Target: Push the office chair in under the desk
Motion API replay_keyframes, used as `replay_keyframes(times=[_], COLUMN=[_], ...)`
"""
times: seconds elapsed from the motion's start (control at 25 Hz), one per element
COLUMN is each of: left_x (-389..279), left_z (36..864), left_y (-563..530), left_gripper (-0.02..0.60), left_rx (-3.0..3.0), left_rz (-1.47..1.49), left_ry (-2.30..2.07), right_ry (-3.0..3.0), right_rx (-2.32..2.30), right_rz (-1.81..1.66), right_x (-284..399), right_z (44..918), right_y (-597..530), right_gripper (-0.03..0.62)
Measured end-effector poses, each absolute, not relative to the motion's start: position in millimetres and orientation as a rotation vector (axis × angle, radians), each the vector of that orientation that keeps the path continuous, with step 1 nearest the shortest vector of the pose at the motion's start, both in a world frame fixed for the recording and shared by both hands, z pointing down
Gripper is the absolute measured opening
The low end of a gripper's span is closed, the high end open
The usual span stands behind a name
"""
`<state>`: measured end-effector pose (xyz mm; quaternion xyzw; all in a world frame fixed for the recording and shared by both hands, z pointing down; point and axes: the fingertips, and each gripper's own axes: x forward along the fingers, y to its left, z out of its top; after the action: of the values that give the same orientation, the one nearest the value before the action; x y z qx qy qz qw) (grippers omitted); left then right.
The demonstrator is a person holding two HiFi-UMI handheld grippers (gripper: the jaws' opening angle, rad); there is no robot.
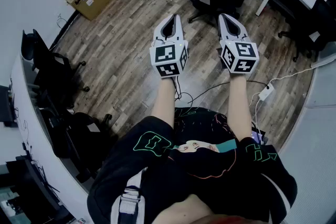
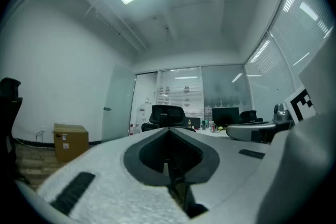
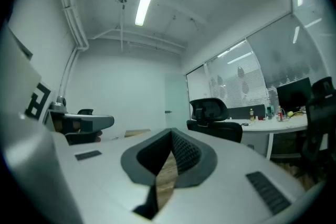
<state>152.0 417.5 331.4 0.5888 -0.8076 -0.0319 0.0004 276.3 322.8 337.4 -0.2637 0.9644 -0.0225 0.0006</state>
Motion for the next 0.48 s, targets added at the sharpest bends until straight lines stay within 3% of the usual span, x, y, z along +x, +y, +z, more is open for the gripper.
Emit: replay_keyframes(times=[0.48], left_x=[166], left_z=[329], left_y=[400], left_gripper=[0.008], left_rx=[1.924], left_rz=[-0.041], left_ry=[-2.506], right_ry=[3.004], right_rx=[-0.838], right_rz=[-0.056], right_x=[279], right_z=[331], right_y=[310], right_gripper=[0.005])
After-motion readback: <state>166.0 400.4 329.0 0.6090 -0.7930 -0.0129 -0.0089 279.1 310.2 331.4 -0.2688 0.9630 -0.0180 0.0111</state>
